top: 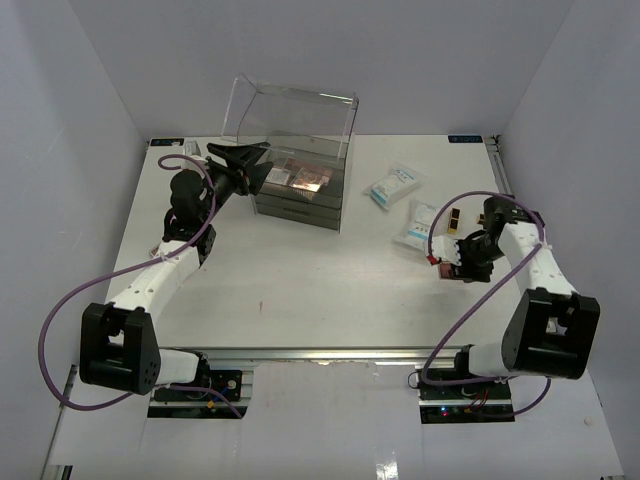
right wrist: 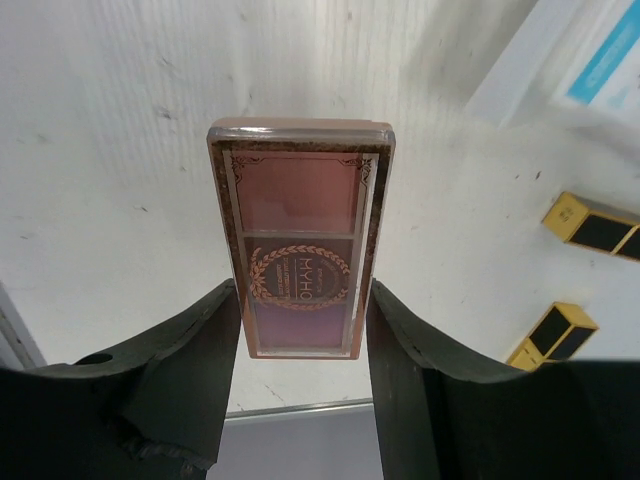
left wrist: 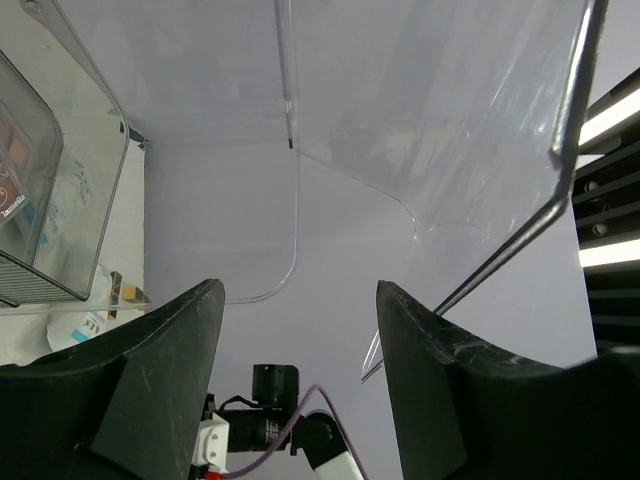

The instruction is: Organize the makeup

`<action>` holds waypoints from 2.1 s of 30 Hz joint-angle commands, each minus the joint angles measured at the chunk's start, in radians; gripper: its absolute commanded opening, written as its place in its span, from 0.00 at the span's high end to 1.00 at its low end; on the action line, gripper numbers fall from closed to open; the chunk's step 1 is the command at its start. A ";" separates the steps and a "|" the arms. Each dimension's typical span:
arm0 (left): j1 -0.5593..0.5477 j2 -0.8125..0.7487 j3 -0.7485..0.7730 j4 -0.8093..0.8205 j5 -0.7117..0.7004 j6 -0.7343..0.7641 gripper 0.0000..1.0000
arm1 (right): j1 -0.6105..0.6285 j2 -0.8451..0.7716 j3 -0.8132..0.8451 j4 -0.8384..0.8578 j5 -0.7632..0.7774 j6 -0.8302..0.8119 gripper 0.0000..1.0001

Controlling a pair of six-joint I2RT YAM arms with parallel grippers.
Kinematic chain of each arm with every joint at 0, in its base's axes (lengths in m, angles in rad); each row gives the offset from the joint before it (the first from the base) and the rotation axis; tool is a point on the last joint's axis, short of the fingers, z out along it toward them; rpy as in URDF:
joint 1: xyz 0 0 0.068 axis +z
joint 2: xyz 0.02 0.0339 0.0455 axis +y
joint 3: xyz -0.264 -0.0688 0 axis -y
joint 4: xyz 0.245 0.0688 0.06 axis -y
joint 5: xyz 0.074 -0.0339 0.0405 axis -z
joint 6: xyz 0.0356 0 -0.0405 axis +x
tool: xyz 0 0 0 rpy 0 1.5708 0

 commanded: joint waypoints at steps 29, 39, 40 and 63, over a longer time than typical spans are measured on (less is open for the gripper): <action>0.001 0.044 0.137 0.026 0.031 0.011 0.27 | 1.015 0.155 0.330 1.068 0.486 0.694 0.75; 0.001 0.052 0.157 0.021 0.025 0.020 0.27 | 1.035 0.207 0.153 1.540 0.552 0.573 0.79; 0.001 0.052 0.159 0.020 0.025 0.022 0.27 | 1.036 0.214 0.137 1.583 0.555 0.558 0.79; 0.001 0.057 0.165 0.029 0.032 0.025 0.27 | 1.035 0.584 0.339 1.833 0.783 0.240 0.74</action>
